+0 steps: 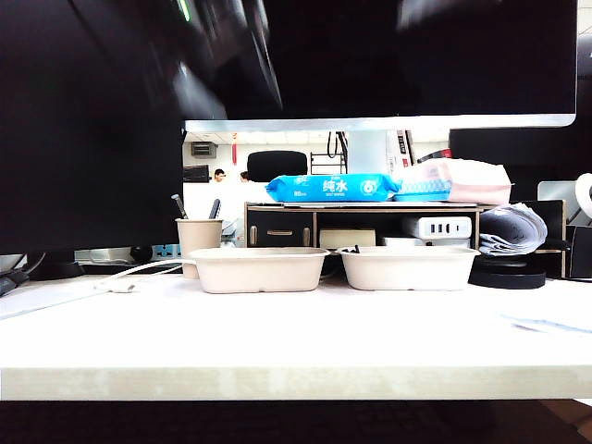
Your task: Put the dolls with similar sizes into the same paper box, while dolls with different sizes go into separate paper boxes.
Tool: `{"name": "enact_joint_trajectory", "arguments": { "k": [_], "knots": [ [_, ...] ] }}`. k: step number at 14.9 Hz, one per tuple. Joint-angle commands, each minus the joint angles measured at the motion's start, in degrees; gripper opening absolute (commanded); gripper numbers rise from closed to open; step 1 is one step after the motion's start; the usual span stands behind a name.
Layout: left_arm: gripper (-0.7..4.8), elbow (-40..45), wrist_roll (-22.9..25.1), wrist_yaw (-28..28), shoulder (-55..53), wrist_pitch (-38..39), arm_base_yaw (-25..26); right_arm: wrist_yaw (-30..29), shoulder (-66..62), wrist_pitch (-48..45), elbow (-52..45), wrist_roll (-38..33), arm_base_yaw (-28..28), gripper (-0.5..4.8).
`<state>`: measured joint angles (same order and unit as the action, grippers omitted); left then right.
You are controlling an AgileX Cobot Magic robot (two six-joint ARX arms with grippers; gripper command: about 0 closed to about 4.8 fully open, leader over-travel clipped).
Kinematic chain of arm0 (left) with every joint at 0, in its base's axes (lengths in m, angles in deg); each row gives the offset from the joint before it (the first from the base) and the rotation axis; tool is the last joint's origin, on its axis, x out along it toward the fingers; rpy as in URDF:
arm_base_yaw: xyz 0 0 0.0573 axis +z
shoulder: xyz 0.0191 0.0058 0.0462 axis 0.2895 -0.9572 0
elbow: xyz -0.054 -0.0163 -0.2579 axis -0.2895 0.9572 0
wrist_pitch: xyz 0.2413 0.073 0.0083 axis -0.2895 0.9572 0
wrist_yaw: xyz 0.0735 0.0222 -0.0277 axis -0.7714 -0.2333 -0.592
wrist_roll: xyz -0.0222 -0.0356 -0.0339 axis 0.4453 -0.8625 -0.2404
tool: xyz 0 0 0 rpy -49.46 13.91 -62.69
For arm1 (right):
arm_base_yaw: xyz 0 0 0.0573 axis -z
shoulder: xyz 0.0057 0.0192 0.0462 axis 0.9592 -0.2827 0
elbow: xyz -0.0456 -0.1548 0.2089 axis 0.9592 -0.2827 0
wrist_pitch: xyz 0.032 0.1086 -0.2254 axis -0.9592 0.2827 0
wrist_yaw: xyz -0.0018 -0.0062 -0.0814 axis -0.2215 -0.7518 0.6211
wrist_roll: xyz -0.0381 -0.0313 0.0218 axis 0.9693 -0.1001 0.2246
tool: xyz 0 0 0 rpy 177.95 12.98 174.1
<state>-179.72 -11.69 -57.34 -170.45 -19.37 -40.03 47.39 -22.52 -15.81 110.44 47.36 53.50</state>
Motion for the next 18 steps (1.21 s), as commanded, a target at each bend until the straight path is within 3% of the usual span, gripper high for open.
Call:
{"name": "enact_joint_trajectory", "arguments": {
  "k": [1,4,6,9,11,13,16,17,18],
  "knots": [
    [4.71,-0.3,1.4,-3.3,9.9,5.8,0.1,3.9,3.5,3.8,5.5,0.2,0.0,3.28],
    [4.70,-0.3,3.0,-11.3,21.4,16.3,0.1,10.3,10.8,11.3,8.4,1.7,0.0,3.35],
    [4.69,-0.3,2.3,-12.1,30.6,25.1,0.0,15.4,19.8,16.9,8.4,1.6,-0.1,3.37],
    [4.67,0.9,-2.8,-12.1,42.6,35.2,0.0,19.6,30.8,29.9,8.4,0.5,-0.1,3.36],
    [4.67,6.5,-4.7,-13.7,54.1,42.6,0.0,20.1,39.0,39.4,7.5,-0.5,0.0,3.36],
    [4.67,14.1,-9.0,-14.1,66.4,44.3,0.0,19.2,46.0,43.2,5.1,-3.6,0.0,3.35],
    [4.66,25.9,-7.9,-16.9,82.7,41.7,0.0,18.1,56.2,37.0,-4.8,-3.2,2.9,3.22],
    [4.65,29.3,-6.7,-17.8,85.5,39.7,0.0,17.6,59.0,32.5,-10.0,-3.3,3.6,3.22],
    [4.66,37.7,-2.1,-18.1,90.4,33.2,0.0,12.2,63.3,22.0,-22.0,-3.3,4.9,3.22]
  ]
}}
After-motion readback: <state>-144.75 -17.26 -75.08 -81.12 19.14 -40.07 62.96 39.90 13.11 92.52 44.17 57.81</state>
